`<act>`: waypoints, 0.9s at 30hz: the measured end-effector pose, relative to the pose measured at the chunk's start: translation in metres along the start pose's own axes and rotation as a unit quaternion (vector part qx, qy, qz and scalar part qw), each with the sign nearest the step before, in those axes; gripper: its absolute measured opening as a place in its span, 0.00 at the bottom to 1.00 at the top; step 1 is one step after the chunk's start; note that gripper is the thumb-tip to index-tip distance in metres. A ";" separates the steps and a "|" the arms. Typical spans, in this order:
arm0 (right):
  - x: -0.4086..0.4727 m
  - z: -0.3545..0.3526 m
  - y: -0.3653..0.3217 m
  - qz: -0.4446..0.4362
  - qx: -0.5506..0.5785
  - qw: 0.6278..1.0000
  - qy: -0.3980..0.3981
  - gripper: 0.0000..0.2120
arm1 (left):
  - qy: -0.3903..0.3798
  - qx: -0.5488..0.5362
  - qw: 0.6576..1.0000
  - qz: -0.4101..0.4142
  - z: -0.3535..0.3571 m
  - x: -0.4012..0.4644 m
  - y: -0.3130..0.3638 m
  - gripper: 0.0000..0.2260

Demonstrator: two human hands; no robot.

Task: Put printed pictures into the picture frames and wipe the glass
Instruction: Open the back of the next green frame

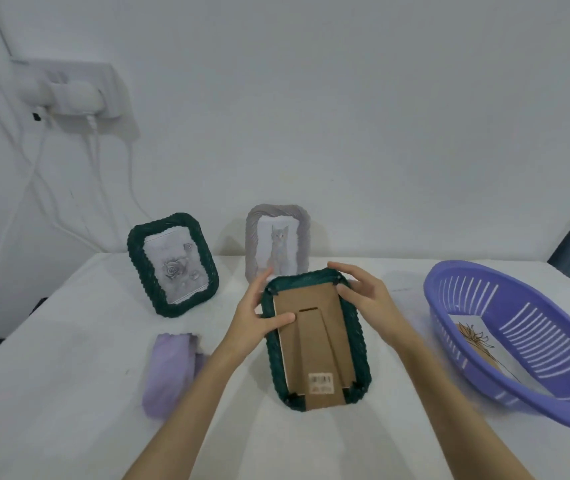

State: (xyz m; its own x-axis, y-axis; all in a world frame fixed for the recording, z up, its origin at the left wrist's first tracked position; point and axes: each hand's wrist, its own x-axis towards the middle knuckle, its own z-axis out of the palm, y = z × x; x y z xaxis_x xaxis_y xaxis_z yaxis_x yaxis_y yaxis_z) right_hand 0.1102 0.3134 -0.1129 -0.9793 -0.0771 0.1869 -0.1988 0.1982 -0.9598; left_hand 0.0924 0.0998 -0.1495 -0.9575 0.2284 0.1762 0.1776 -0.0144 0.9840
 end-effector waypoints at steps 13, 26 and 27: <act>-0.012 0.058 0.079 0.083 -0.209 0.973 0.056 0.15 | 0.034 0.256 0.963 -0.076 -0.030 -0.024 -0.052 0.30; -0.021 0.067 0.081 0.116 -0.356 0.923 0.083 0.18 | 0.010 0.392 0.914 -0.110 -0.029 -0.016 -0.063 0.27; -0.020 0.066 0.081 0.118 -0.354 0.924 0.085 0.17 | 0.023 0.383 0.917 -0.107 -0.029 -0.015 -0.063 0.25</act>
State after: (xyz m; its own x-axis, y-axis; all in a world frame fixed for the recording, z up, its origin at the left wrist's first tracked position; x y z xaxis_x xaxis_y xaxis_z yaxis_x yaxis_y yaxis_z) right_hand 0.1158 0.2667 -0.2084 -0.9784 0.1918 0.0775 0.1052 0.7838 -0.6121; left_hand 0.0887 0.0691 -0.2134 -0.9946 0.1040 -0.0010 0.0744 0.7182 0.6919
